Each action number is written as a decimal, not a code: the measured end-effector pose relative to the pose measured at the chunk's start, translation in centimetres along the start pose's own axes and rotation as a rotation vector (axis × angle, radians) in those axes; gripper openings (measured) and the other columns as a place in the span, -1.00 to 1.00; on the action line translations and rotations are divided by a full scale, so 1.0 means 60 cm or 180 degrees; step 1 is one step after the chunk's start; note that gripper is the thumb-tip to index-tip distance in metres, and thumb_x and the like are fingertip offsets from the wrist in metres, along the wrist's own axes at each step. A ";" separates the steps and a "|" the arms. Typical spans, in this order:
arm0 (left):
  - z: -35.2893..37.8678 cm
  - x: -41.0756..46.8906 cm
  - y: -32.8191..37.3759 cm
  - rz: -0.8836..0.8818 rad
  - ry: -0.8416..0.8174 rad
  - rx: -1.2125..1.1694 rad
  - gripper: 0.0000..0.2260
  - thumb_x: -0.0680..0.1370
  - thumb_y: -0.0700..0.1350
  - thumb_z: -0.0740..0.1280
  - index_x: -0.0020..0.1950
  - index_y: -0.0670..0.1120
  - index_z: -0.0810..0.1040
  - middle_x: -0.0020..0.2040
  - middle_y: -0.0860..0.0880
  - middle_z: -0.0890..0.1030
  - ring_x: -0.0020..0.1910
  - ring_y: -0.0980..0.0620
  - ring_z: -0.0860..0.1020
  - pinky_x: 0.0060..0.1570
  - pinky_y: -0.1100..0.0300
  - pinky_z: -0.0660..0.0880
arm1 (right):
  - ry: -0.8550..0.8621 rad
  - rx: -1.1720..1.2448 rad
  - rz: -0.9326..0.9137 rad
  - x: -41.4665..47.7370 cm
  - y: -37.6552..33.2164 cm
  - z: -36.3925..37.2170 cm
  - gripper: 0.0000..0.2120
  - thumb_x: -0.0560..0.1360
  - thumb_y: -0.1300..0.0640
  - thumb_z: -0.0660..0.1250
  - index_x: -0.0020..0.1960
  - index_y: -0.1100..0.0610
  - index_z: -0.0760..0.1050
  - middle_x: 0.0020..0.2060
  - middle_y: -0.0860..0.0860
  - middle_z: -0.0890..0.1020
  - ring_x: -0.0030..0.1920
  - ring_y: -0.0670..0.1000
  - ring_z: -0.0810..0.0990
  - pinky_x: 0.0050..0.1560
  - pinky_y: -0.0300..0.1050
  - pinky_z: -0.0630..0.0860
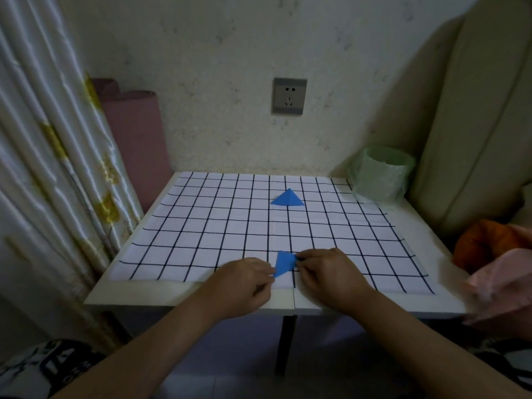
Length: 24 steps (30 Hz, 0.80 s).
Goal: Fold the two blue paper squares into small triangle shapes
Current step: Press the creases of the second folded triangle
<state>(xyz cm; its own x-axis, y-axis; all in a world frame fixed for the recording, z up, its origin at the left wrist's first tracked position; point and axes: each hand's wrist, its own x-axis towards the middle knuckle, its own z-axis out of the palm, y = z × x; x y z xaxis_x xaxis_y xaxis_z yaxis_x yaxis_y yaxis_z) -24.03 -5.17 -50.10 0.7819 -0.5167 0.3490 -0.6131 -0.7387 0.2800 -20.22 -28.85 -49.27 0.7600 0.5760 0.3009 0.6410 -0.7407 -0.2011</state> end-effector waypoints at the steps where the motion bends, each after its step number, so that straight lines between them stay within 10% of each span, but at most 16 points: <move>1: 0.001 0.003 -0.001 -0.0046 0.0006 -0.0003 -0.70 0.52 -0.02 0.25 0.09 -0.07 0.71 0.12 0.01 0.69 0.10 0.12 0.61 0.14 0.22 0.54 | 0.0010 0.0024 0.0012 0.002 0.001 0.001 -0.75 0.58 0.05 0.23 0.02 0.06 0.69 0.10 -0.05 0.67 -0.01 -0.08 0.63 0.10 -0.03 0.53; 5: -0.001 0.029 -0.005 -0.0578 0.0221 -0.0288 -0.73 0.53 0.05 0.22 -0.07 -0.04 0.67 -0.11 0.06 0.67 -0.09 0.17 0.54 -0.05 0.15 0.52 | -0.0090 0.0102 0.0096 0.017 0.008 0.001 -0.77 0.57 0.07 0.27 -0.01 0.06 0.70 0.11 -0.04 0.66 0.03 -0.08 0.61 0.14 -0.06 0.53; 10: 0.013 0.059 -0.014 -0.1209 -0.0055 -0.0260 -0.31 0.40 0.32 0.40 0.44 0.01 0.42 0.32 0.12 0.41 0.33 0.16 0.27 0.24 0.26 0.23 | -0.0206 0.0309 0.0254 0.043 0.013 -0.002 -0.86 0.51 0.08 0.40 0.00 0.07 0.71 -0.02 -0.01 0.68 -0.03 -0.06 0.61 0.09 -0.12 0.53; 18: 0.028 0.075 -0.013 -0.1430 0.0100 -0.0703 -0.58 0.45 0.03 0.50 0.28 0.00 0.57 0.13 0.14 0.44 0.25 0.13 0.34 0.19 0.32 0.22 | -0.0484 0.0284 0.0653 0.064 0.024 -0.012 -0.59 0.45 -0.04 0.46 0.27 0.02 0.57 0.13 -0.06 0.57 0.12 -0.05 0.50 0.15 -0.11 0.49; 24: 0.021 0.075 -0.015 -0.1667 0.0129 -0.0824 -0.48 0.44 0.02 0.51 0.37 0.01 0.48 0.21 0.09 0.46 0.26 0.12 0.35 0.21 0.27 0.28 | -0.0647 0.0845 0.1000 0.075 0.019 -0.016 -0.87 0.44 0.10 0.48 -0.04 -0.06 0.63 -0.11 -0.22 0.50 -0.12 -0.20 0.49 -0.15 -0.42 0.38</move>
<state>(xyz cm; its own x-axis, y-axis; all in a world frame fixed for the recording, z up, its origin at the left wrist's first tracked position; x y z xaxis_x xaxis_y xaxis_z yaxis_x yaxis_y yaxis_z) -19.82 -7.38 -49.87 0.9863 -0.0905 0.1377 -0.1578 -0.7587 0.6321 -16.19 -27.43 -47.22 0.9106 0.4133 0.0036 0.3611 -0.7914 -0.4932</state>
